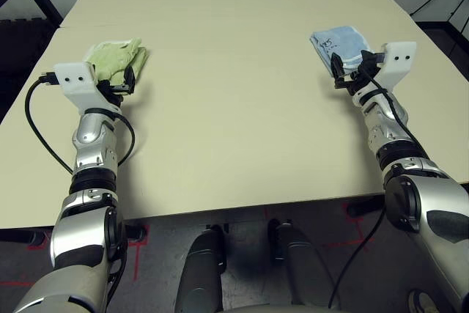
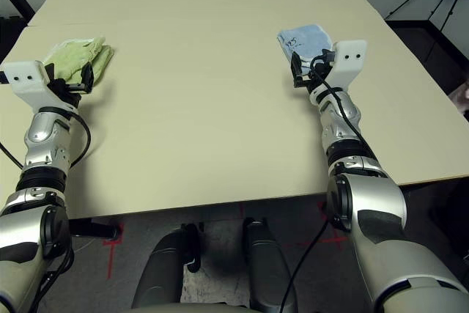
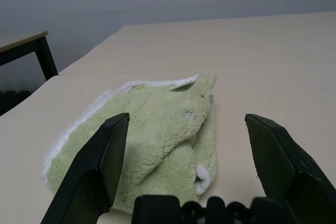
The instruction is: Fold the towel and set it aside.
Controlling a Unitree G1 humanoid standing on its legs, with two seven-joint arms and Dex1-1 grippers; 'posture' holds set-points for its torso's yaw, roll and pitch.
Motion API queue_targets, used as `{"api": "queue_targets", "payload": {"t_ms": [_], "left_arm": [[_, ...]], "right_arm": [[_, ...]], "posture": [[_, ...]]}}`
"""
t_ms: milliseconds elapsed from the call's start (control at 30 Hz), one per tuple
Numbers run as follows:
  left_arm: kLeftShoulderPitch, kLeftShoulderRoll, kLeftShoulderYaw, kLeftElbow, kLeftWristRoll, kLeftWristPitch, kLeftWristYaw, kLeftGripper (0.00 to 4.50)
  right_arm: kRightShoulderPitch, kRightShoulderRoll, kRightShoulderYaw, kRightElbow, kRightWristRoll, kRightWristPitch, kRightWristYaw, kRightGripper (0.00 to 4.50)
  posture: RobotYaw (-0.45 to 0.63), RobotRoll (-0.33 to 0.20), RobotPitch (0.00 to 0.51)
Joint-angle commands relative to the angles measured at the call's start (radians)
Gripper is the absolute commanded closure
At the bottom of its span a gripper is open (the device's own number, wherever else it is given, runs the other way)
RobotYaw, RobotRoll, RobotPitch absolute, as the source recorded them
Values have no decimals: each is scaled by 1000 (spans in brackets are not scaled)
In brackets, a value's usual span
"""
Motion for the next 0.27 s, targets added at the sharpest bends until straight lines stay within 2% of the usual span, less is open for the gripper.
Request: {"api": "queue_targets", "payload": {"t_ms": [33,267], "left_arm": [[19,10,1,8,4,11,-6,33],[5,12,1,33,5,13,-8,33]], "right_arm": [[11,-9,-3,16,-3,14,-6,0],[6,0,-1,21,-5,18,-18,0]], "posture": [[-82,0,163],[-85,0,169]]}}
